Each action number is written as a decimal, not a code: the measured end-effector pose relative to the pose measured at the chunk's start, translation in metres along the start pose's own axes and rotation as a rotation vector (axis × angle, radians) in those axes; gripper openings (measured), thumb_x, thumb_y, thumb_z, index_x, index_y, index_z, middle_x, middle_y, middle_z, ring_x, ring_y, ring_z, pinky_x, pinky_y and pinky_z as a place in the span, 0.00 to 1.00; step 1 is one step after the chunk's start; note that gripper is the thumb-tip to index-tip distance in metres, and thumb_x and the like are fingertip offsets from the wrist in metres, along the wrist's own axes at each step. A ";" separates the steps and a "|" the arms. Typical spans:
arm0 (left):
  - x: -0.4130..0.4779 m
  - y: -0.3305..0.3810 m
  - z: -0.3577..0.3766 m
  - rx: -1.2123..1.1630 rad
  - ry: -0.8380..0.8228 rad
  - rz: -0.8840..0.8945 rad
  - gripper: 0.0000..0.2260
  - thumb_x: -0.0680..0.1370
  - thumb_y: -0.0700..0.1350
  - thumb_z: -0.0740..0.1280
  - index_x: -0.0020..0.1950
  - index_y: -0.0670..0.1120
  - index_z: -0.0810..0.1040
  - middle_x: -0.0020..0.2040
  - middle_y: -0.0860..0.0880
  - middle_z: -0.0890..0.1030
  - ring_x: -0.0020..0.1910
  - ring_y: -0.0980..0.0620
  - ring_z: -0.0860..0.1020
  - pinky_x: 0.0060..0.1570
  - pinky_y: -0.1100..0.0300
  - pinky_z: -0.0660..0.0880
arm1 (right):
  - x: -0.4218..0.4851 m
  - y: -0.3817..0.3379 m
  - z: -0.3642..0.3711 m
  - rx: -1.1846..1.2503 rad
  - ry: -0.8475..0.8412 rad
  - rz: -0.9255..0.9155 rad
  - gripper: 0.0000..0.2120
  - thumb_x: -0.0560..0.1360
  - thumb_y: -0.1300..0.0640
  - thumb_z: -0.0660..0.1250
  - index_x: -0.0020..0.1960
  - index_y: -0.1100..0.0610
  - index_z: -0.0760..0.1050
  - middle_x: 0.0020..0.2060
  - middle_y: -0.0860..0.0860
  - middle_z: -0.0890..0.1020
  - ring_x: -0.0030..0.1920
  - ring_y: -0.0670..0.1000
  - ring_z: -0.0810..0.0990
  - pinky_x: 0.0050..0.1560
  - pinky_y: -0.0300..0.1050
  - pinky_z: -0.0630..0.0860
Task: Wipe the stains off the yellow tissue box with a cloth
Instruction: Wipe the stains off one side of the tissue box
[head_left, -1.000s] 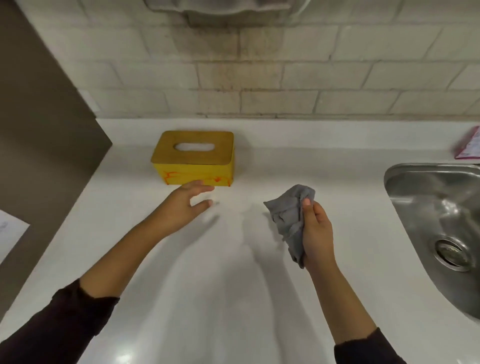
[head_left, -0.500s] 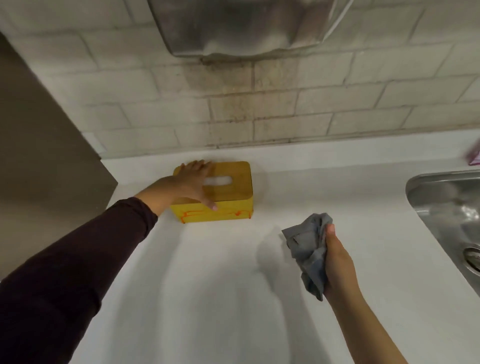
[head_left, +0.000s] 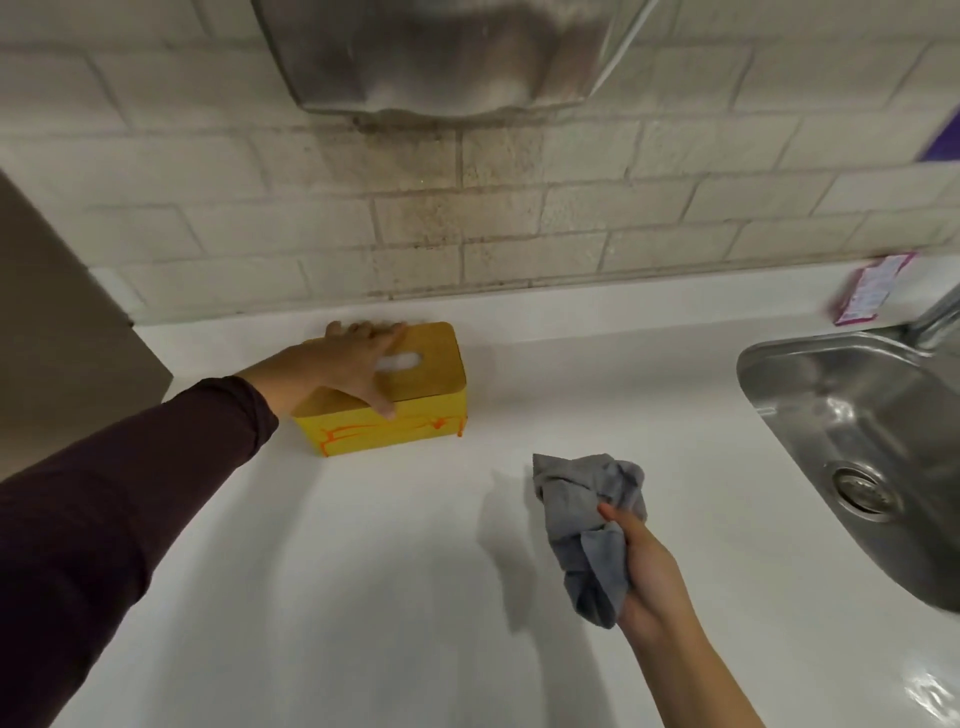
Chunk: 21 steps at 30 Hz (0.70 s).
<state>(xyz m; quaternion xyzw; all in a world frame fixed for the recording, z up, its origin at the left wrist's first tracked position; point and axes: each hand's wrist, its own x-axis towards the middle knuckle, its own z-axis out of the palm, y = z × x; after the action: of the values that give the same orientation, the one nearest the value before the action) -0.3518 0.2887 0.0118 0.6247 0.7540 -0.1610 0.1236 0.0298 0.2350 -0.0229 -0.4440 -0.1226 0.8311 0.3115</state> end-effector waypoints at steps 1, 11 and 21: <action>-0.002 0.001 -0.001 -0.037 0.005 -0.001 0.60 0.52 0.75 0.66 0.74 0.57 0.39 0.76 0.41 0.55 0.74 0.41 0.55 0.67 0.42 0.53 | -0.004 0.000 -0.002 0.011 0.000 -0.015 0.08 0.78 0.57 0.61 0.52 0.58 0.77 0.37 0.56 0.86 0.34 0.53 0.85 0.28 0.43 0.79; -0.045 0.024 0.002 -0.304 -0.057 -0.013 0.41 0.58 0.75 0.64 0.64 0.72 0.46 0.73 0.49 0.61 0.69 0.42 0.62 0.62 0.46 0.57 | -0.038 0.002 -0.027 -0.241 0.021 -0.171 0.11 0.79 0.58 0.59 0.58 0.62 0.72 0.49 0.62 0.78 0.47 0.60 0.77 0.52 0.58 0.74; -0.118 0.116 0.028 -0.560 -0.125 0.094 0.42 0.61 0.75 0.61 0.71 0.65 0.51 0.74 0.51 0.64 0.71 0.47 0.64 0.69 0.44 0.59 | -0.062 0.013 -0.071 -0.331 0.141 -0.379 0.15 0.80 0.64 0.54 0.58 0.50 0.74 0.48 0.56 0.83 0.43 0.60 0.80 0.38 0.51 0.79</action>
<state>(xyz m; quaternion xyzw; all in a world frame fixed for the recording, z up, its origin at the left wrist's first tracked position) -0.2160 0.1910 0.0215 0.5895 0.7301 0.0209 0.3449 0.1082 0.1813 -0.0290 -0.5150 -0.3160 0.6934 0.3926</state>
